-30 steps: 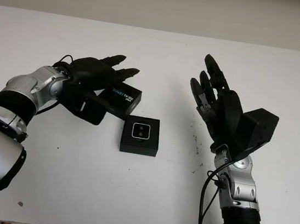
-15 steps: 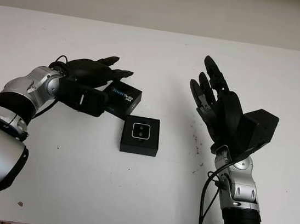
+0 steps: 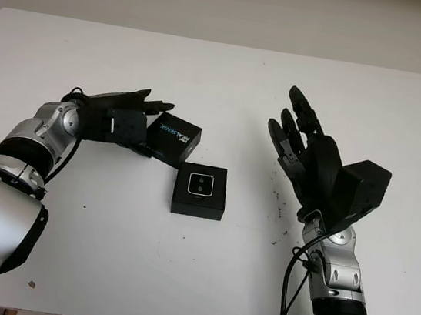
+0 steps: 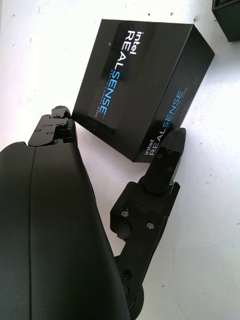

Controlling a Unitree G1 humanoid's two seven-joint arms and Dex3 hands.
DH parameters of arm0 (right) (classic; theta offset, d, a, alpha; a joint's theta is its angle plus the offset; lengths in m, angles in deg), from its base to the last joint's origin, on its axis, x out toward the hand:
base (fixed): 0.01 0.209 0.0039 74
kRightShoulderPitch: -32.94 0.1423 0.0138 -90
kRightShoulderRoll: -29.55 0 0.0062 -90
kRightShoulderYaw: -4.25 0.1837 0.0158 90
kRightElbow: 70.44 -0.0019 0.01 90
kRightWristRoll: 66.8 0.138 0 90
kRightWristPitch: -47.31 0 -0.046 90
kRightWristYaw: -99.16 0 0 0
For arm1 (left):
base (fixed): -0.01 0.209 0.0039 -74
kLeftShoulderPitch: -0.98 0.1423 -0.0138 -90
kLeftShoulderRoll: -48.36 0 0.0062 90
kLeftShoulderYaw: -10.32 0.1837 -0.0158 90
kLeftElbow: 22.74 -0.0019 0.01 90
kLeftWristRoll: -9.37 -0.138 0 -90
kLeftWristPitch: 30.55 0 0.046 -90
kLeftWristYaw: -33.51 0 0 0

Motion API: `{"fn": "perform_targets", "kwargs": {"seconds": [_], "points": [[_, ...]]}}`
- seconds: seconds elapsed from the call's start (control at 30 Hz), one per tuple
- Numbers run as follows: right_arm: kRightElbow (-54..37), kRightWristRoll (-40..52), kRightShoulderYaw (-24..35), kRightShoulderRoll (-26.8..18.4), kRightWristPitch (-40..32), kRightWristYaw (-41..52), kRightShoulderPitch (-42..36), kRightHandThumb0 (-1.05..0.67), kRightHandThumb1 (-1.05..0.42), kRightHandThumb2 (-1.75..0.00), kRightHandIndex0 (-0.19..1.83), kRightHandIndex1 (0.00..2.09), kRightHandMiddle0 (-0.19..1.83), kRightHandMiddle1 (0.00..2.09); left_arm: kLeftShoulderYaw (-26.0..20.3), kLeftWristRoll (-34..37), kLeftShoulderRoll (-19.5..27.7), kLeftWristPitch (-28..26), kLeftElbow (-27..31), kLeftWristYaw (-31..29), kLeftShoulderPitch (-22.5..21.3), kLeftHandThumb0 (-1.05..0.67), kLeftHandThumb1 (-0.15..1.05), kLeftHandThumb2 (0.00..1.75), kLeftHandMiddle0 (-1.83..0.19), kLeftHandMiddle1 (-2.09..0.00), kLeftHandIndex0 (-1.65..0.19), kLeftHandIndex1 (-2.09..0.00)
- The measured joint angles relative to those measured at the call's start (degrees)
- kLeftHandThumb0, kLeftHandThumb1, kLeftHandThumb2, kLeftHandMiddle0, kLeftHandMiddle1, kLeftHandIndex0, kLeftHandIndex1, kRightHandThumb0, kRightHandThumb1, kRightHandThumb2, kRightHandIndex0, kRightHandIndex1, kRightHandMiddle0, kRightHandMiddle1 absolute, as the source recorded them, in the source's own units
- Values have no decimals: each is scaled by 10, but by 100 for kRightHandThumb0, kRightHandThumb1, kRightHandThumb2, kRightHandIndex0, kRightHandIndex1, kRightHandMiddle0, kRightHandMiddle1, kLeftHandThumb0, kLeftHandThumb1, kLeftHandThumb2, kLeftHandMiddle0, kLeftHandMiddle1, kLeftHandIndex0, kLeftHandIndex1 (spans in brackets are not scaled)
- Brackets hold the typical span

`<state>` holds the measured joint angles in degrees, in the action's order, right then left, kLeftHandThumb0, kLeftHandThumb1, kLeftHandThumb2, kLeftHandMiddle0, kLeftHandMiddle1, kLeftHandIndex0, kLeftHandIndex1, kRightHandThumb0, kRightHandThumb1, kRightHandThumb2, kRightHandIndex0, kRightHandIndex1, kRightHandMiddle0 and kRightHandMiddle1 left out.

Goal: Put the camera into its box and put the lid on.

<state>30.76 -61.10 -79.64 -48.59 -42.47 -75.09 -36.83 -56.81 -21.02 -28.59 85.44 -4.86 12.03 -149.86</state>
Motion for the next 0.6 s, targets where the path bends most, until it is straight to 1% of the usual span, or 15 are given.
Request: {"fn": "perform_targets", "kwargs": {"seconds": [0.1,0.17,0.27,0.3,0.33,0.37,0.4,0.43,0.47,0.53,0.6], "points": [[0,13,2,0,-3,4,-3,-47,-105,-18,7,6,6,17,-1,0,-4,0,-1,-5,0,-37,78,5,-5,-5,-12,-7],[-1,16,3,0,-5,4,-5,-46,-105,-19,7,6,6,17,-4,2,-8,2,-2,-7,0,-34,78,5,-7,-6,-14,-7],[-4,14,2,0,-8,3,-8,-46,-105,-19,7,6,7,16,-8,11,-14,18,-1,-13,4,-35,77,5,-14,-10,-18,-9],[-5,14,2,-1,-8,2,-8,-46,-105,-19,7,6,7,16,-8,13,-16,24,-1,-16,5,-36,77,5,-6,-35,-20,-12],[-6,14,2,-1,-8,2,-9,-46,-105,-19,7,6,8,16,-9,15,-19,29,-1,-19,6,-37,77,5,9,-82,-24,-16],[-6,14,2,-1,-8,2,-10,-46,-105,-19,7,6,8,16,-9,16,-21,31,-1,-21,6,-38,77,5,14,-104,-27,-18],[-6,14,3,-1,-8,1,-11,-45,-105,-19,7,6,8,15,-9,16,-22,36,0,-23,7,-39,77,6,16,-116,-29,-21],[-6,13,3,-1,-8,-2,-12,-45,-105,-19,7,6,9,15,-9,15,-24,39,1,-26,7,-40,78,6,18,-132,-31,-29],[-6,11,3,-1,-8,-4,-14,-45,-105,-20,8,6,9,15,-8,14,-25,41,5,-27,7,-41,78,5,19,-149,-24,-61],[-6,9,3,-1,-8,-8,-15,-45,-105,-20,8,6,9,15,-7,12,-24,42,11,-32,7,-42,78,5,19,-168,-17,-118],[-6,7,3,-1,-9,-11,-16,-44,-105,-21,8,6,9,14,-7,12,-24,44,17,-40,7,-43,78,5,17,-177,-18,-145]]}}
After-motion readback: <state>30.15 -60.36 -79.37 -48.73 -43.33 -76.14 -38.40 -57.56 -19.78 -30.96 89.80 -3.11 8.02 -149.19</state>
